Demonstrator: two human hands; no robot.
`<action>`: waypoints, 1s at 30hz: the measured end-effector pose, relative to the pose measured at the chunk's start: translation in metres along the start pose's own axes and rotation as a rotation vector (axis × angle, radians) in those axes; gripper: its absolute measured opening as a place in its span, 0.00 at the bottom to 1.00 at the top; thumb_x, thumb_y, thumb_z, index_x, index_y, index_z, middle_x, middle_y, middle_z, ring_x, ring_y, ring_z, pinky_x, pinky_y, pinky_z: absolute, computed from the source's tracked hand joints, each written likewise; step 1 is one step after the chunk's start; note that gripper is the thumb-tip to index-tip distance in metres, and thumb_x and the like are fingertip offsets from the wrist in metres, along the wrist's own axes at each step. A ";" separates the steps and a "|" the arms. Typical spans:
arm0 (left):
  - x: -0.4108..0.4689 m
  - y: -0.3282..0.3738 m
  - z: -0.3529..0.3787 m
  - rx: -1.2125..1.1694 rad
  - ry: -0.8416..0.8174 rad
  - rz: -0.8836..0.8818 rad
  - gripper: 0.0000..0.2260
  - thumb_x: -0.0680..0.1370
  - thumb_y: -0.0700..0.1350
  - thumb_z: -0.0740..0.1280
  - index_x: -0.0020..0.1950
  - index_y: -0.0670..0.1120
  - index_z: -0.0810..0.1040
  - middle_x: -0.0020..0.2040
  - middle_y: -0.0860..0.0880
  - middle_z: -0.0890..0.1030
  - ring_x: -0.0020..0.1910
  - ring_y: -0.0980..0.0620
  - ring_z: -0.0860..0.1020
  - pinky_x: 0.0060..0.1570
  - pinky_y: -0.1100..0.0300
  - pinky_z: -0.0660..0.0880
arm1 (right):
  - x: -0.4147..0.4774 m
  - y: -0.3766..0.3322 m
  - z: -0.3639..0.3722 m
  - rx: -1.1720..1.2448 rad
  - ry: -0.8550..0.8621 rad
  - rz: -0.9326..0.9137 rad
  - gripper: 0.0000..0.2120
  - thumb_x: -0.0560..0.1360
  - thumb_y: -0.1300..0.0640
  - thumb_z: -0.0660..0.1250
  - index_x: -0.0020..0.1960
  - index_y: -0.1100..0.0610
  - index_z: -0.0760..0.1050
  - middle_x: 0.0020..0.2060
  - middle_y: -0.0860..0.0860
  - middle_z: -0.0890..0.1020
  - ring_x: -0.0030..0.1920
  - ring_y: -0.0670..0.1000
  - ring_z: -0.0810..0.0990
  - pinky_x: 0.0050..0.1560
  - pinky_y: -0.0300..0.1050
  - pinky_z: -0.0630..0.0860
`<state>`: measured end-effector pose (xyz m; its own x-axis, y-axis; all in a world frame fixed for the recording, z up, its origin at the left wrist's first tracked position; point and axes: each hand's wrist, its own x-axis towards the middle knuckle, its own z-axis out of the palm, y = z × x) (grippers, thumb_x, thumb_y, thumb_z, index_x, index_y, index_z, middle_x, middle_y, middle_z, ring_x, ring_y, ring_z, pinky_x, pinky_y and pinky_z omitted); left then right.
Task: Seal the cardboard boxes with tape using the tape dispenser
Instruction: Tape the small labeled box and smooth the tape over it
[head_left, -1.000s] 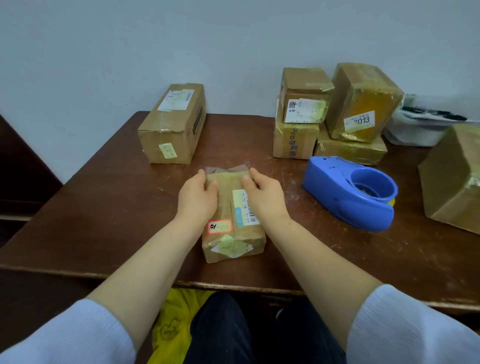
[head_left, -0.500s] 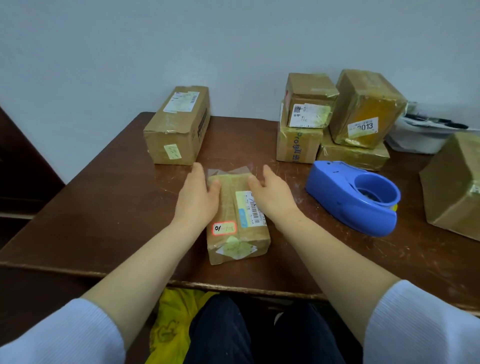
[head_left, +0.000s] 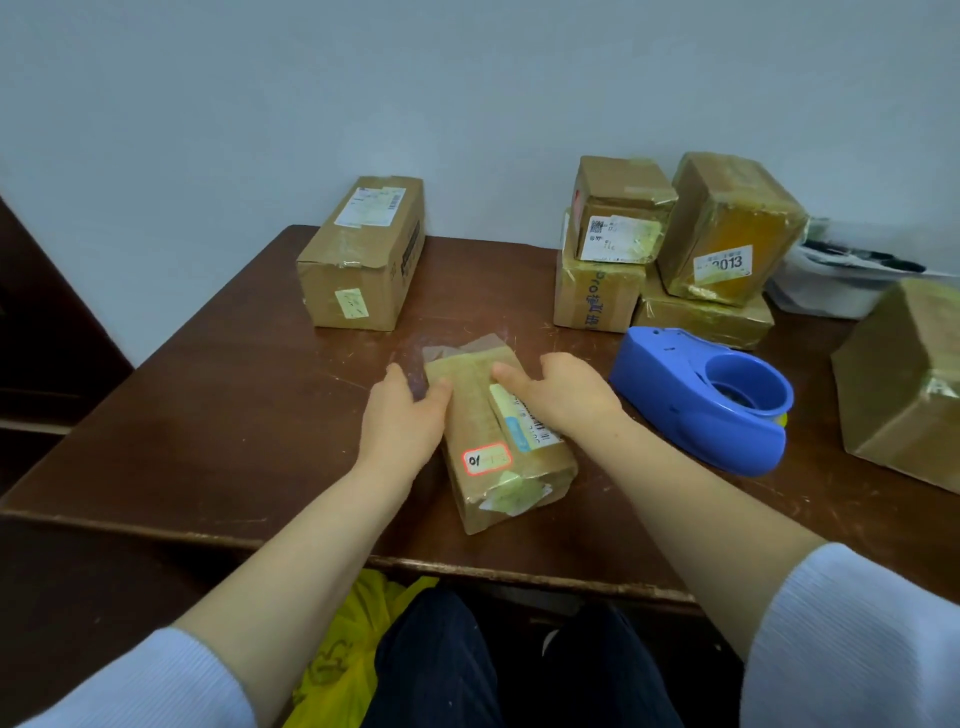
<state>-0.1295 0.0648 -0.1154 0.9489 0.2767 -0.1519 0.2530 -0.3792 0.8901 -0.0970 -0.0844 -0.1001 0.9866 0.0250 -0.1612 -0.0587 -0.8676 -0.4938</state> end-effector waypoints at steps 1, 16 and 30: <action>-0.003 -0.001 -0.001 -0.044 -0.014 -0.025 0.16 0.80 0.48 0.63 0.62 0.40 0.76 0.57 0.45 0.79 0.60 0.43 0.76 0.56 0.52 0.72 | -0.002 0.001 0.000 0.053 -0.033 -0.001 0.24 0.78 0.39 0.57 0.51 0.59 0.75 0.43 0.54 0.77 0.45 0.53 0.77 0.44 0.47 0.72; -0.032 0.026 -0.015 -0.375 -0.070 0.346 0.27 0.74 0.30 0.66 0.70 0.46 0.67 0.66 0.52 0.75 0.58 0.65 0.74 0.59 0.70 0.72 | -0.052 0.003 -0.007 0.932 0.276 -0.319 0.30 0.73 0.70 0.66 0.71 0.49 0.67 0.59 0.40 0.78 0.57 0.37 0.77 0.61 0.37 0.74; -0.042 0.023 -0.006 -0.439 0.043 0.376 0.24 0.76 0.50 0.68 0.72 0.48 0.70 0.63 0.56 0.78 0.62 0.63 0.75 0.63 0.59 0.73 | -0.056 -0.008 0.001 0.780 0.368 -0.312 0.26 0.70 0.34 0.64 0.66 0.42 0.72 0.62 0.41 0.76 0.63 0.43 0.73 0.64 0.49 0.72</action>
<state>-0.1650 0.0501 -0.0862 0.9476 0.2328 0.2188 -0.2108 -0.0593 0.9757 -0.1516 -0.0787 -0.0877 0.9532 -0.0741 0.2931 0.2647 -0.2639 -0.9275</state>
